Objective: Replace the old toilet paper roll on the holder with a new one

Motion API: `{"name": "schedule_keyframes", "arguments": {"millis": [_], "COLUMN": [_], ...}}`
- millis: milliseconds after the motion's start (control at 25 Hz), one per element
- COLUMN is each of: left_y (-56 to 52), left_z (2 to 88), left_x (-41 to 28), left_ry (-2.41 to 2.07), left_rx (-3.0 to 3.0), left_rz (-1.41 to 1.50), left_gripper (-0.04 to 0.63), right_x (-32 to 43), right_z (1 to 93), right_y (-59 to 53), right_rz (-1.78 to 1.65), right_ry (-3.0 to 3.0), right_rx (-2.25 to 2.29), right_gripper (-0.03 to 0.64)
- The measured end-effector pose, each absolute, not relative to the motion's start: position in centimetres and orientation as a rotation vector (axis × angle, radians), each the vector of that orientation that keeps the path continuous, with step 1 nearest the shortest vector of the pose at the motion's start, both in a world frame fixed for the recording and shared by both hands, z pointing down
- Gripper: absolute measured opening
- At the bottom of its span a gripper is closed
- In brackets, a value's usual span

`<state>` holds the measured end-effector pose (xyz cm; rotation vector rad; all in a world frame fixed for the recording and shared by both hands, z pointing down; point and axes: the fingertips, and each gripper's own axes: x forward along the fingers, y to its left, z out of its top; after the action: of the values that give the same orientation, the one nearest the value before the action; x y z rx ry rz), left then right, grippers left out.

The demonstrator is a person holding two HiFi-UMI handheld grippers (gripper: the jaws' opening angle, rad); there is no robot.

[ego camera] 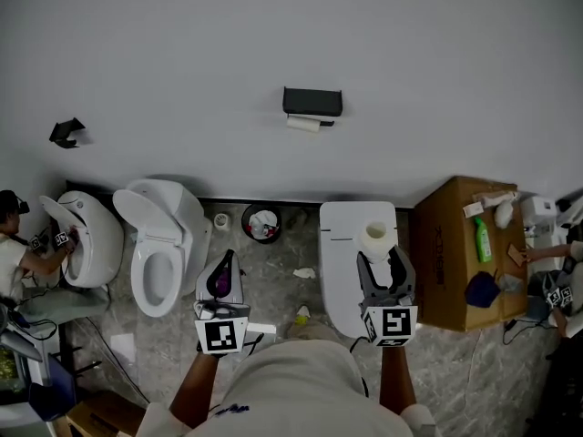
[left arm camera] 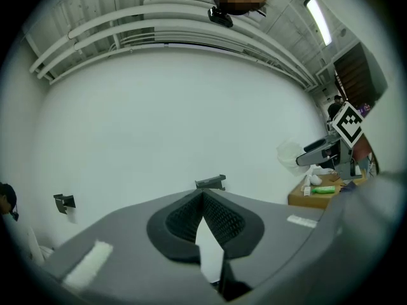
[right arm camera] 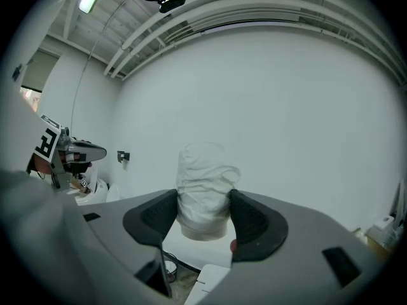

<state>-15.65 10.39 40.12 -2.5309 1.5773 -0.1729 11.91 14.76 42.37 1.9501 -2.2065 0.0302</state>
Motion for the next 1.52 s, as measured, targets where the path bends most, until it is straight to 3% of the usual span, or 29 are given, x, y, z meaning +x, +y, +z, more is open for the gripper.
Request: {"name": "schedule_keyframes", "arguments": {"millis": [440, 1520], "left_y": [8.0, -7.9], "left_z": [40.3, 41.0], "left_x": [-11.5, -11.7], "left_ry": [1.560, 1.258], "left_rx": [-2.520, -2.596], "left_rz": [-0.221, -0.180], "left_gripper": [0.002, 0.003], "right_x": [15.0, 11.1], "right_z": [44.3, 42.1], "right_y": [12.5, 1.7], "right_rz": [0.081, 0.028], "right_ry": [-2.224, -2.046], "right_rx": [1.901, 2.010], "right_gripper": [0.264, 0.264]}}
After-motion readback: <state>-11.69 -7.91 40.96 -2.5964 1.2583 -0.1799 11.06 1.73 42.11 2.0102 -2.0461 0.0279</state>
